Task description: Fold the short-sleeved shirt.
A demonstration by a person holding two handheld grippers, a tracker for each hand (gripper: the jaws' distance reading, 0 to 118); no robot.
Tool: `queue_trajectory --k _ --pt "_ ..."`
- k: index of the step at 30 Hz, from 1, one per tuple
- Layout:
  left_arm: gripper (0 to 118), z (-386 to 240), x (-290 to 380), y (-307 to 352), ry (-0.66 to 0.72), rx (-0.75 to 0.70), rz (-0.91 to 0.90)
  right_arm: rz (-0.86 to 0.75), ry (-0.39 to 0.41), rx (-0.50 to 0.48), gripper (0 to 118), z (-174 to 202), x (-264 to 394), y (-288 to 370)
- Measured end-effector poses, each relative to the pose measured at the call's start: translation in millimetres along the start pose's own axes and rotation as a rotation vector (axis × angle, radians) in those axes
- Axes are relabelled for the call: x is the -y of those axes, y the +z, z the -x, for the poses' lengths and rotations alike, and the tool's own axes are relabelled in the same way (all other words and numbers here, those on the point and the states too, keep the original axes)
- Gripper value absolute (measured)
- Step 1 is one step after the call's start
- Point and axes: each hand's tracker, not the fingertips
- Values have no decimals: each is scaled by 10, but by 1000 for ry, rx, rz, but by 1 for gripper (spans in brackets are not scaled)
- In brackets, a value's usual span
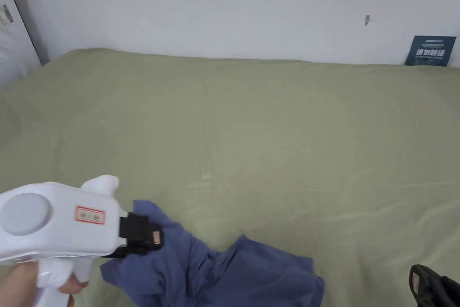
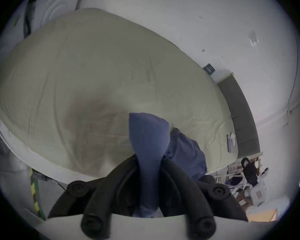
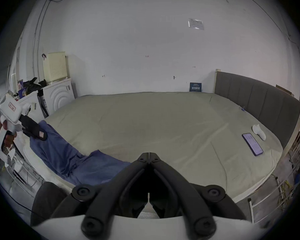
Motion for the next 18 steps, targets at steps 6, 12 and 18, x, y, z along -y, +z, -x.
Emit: queue_trajectory --k 6,12,18 --pt "13 -840 153 -466 -160 -62 78 -20 -38 17 0 -182 -6 65" --pt "47 -1380 372 -1149 -235 -22 140 -20 -85 46 0 -318 20 118" --pt "112 -1428 462 -1454 -198 81 125 -9 -84 78 0 -415 40 194"
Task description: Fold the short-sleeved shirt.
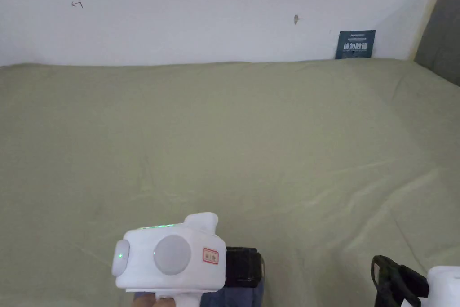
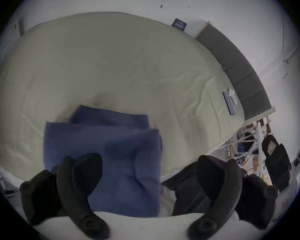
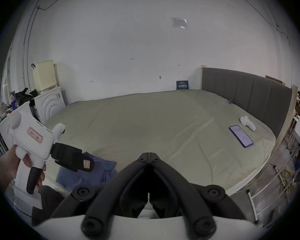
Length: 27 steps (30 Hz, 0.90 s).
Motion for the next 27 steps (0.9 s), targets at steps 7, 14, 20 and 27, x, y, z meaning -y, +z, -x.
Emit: queue_trajectory --k 7,14,20,27 --pt "0 549 148 531 159 226 -134 23 -13 -5 0 -4 31 -68" --pt "0 779 333 190 122 374 0 67 -30 -41 0 104 95 -152" --pt "0 858 405 -673 168 494 62 116 -23 -48 0 133 139 -218" --pt "0 807 403 -738 204 432 72 198 -17 -91 0 247 227 -383"
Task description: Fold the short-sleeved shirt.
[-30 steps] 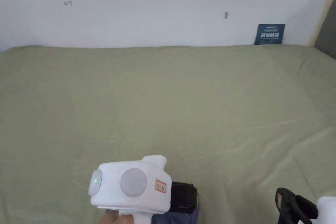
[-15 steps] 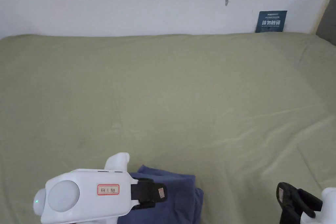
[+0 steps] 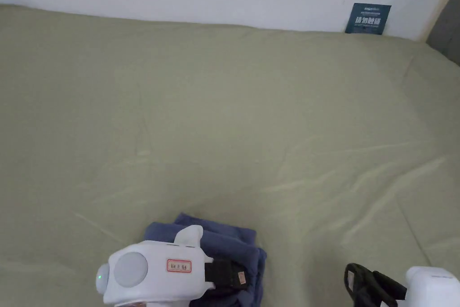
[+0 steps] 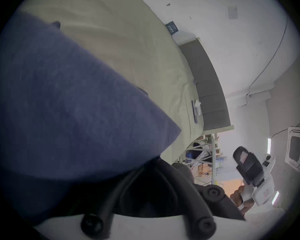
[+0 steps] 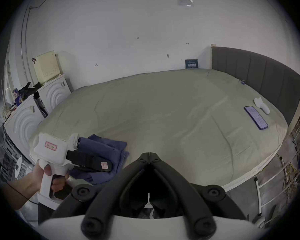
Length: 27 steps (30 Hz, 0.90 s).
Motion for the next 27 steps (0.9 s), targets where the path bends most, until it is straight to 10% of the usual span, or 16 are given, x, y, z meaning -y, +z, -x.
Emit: queue_trajectory --k 8,20,21,23,27 --pt "0 -74 -84 1096 -83 -72 -171 127 -12 -279 0 450 -86 -583" --pt "4 648 -397 1665 17 -171 -149 495 -594 -875 0 -19 571 -2147" --pt "21 684 -425 1622 18 -135 -124 518 -635 -880 0 -65 568 -2167" --pt "105 754 -474 1539 8 -83 -87 521 -576 -890 0 -50 551 -2136" --pt "117 912 -566 1224 50 84 41 520 -648 -929 0 -78 597 -2169"
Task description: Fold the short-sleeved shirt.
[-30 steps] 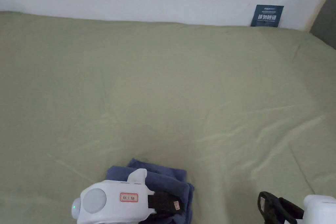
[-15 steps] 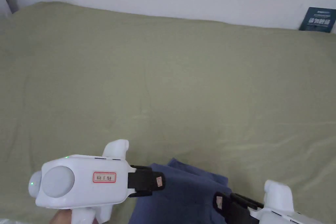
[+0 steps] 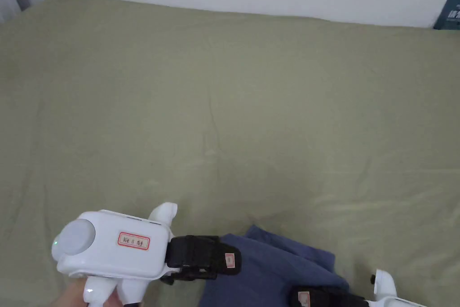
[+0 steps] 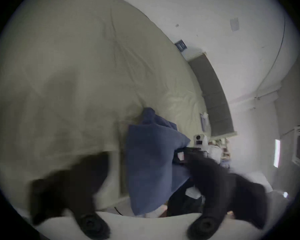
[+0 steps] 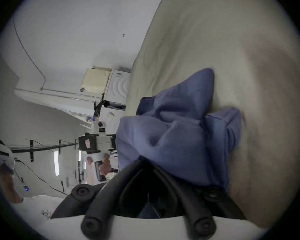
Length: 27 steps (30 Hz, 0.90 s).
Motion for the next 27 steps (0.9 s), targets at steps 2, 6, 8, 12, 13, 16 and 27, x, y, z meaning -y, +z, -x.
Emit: queue_trajectory --k 2,6,8,12,13,16,27 --pt "116 52 -26 -198 -2 11 69 -8 -12 -7 0 -9 17 15" --pt "106 -26 -65 -408 -23 50 63 -12 -17 3 0 -7 -2 35" --pt "25 -44 -79 -371 -100 -120 32 -5 26 49 0 45 -18 43" --pt "26 -140 37 -346 -49 -64 7 7 129 142 0 358 -12 50" --pt "26 -118 19 -277 -45 -67 2 -2 151 162 0 437 -6 63" --pt "26 -75 -46 69 -32 -117 -46 -18 189 168 0 685 19 89" --pt "26 1061 -662 2782 107 -407 -298 -71 297 222 0 1061 181 267"
